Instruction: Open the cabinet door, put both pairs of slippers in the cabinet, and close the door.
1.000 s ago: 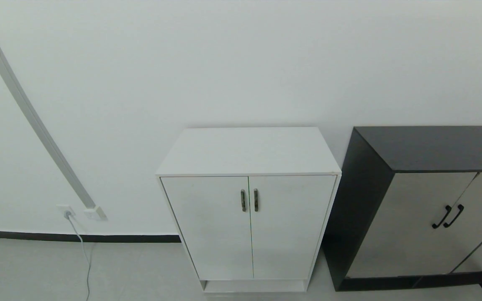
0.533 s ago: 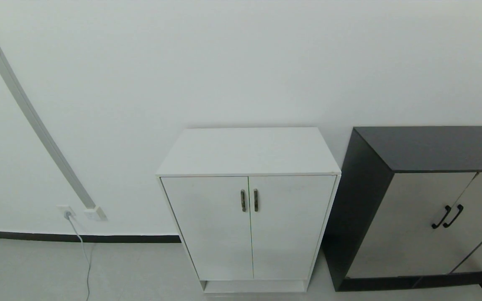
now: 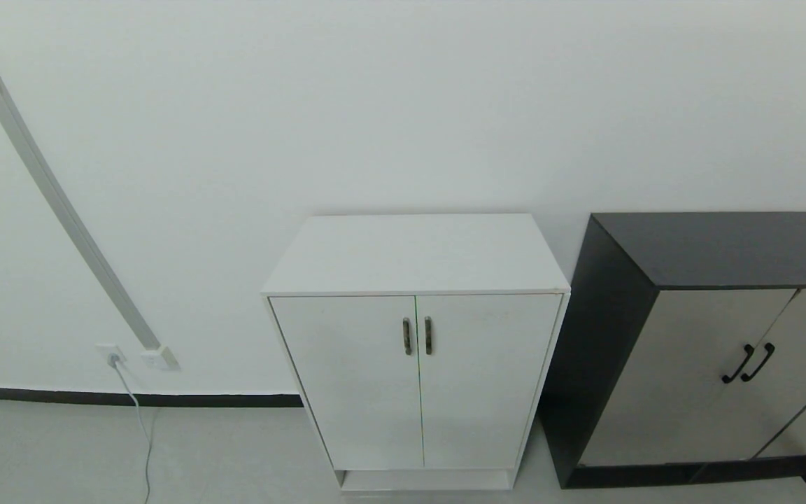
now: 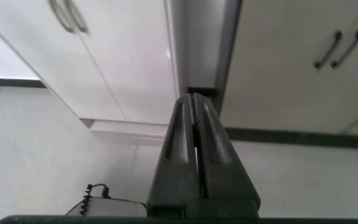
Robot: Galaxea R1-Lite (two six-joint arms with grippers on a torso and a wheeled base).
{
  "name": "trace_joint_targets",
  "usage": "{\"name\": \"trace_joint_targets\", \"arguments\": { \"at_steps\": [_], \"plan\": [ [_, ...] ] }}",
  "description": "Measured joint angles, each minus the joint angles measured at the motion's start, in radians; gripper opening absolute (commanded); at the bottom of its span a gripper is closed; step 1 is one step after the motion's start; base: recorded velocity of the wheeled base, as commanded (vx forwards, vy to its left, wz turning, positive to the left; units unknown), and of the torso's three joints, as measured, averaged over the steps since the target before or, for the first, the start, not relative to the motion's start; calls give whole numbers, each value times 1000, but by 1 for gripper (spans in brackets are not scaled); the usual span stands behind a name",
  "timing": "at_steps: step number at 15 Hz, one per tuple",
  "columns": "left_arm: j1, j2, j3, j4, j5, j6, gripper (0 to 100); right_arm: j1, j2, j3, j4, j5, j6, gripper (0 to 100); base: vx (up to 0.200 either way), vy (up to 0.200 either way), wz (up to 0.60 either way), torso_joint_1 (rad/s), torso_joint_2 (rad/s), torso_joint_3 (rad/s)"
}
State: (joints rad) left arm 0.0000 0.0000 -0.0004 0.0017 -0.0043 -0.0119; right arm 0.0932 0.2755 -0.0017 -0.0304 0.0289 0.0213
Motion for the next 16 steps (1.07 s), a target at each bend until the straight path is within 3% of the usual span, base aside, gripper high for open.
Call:
{"name": "trace_joint_targets", "arguments": {
  "at_steps": [4,10,16],
  "plan": [
    [0,0,0,0,0,0,0,-7,-57,0,34,-17,-45,0,0,0,0,0,0,0],
    [0,0,0,0,0,0,0,-156,-164,1,32,-26,-50,0,0,0,0,0,0,0],
    [0,0,0,0,0,0,0,-115,-216,2,30,-23,-47,0,0,0,0,0,0,0]
  ]
}}
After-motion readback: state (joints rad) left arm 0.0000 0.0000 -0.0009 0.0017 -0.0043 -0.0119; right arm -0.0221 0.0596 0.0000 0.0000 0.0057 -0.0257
